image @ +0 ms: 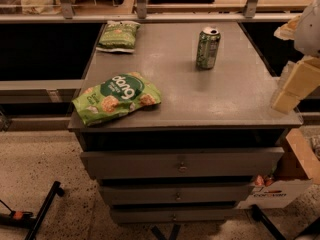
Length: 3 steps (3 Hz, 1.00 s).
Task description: Move green can near green rice chip bag
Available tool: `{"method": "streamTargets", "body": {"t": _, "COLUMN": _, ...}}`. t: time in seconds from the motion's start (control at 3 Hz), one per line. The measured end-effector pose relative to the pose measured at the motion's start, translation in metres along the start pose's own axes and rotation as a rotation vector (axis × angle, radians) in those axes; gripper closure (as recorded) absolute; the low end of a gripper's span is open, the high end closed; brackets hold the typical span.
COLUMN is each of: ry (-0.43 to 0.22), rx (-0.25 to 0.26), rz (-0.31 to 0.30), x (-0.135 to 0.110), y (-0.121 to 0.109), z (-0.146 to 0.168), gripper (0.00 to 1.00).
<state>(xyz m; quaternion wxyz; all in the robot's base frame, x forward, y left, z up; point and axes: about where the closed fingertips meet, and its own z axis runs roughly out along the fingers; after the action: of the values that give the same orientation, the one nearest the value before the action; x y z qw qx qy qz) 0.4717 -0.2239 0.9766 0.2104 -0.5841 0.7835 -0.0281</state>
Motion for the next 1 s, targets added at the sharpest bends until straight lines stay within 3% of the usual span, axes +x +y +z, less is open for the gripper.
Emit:
{"method": "streamTargets", "body": {"t": 0.33, "ry": -0.060, "rx": 0.041, "rz": 0.022, "x": 0.001, "y": -0.025, "z": 0.006, "gripper": 0.00}}
{"method": "streamTargets", "body": {"t": 1.0, "ry": -0.200, "rx": 0.144, "rz": 0.146, "x": 0.014, "y": -0.069, "z": 0.021, "gripper": 0.00}}
